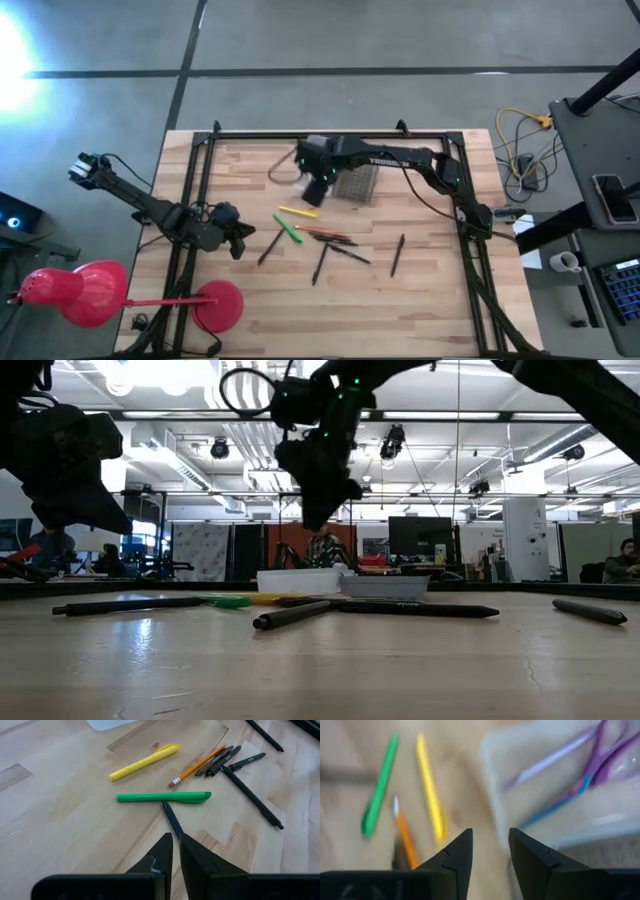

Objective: Pick & place school supplies into a supply box
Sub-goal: Put the black pen into the transparent supply box

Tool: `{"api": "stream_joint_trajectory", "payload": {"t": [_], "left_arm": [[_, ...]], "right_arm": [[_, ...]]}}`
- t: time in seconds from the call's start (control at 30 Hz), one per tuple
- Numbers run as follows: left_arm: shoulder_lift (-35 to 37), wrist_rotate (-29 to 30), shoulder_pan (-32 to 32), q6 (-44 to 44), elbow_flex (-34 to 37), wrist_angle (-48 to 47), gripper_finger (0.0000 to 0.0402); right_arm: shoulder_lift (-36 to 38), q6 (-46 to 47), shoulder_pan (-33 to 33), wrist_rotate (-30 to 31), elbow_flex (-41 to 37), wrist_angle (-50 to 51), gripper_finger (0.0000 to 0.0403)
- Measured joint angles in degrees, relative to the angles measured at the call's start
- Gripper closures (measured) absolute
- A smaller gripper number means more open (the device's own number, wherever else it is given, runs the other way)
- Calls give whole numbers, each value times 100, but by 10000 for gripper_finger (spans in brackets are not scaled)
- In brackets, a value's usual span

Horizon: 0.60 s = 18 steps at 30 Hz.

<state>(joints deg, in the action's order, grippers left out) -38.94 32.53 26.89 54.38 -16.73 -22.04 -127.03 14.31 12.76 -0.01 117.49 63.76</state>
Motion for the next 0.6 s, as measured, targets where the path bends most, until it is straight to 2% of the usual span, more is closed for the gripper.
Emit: {"api": "stream_joint_trajectory", "payload": {"t": [0.23,0.4,0.5,0.6], "left_arm": [[1,0,0,1,-2,1,384],[0,0,4,1,-2,4,384],[2,0,2,1,-2,26,384],[0,0,4,1,-2,52,384]], "right_arm": [[417,-43,-697,39,-393,649,302],[997,685,-1126,-263,-1476,682,303],[1580,1831,-1323,-303,-2436,612,304],[2195,3847,-1482,-113,-3444,492,305]]}}
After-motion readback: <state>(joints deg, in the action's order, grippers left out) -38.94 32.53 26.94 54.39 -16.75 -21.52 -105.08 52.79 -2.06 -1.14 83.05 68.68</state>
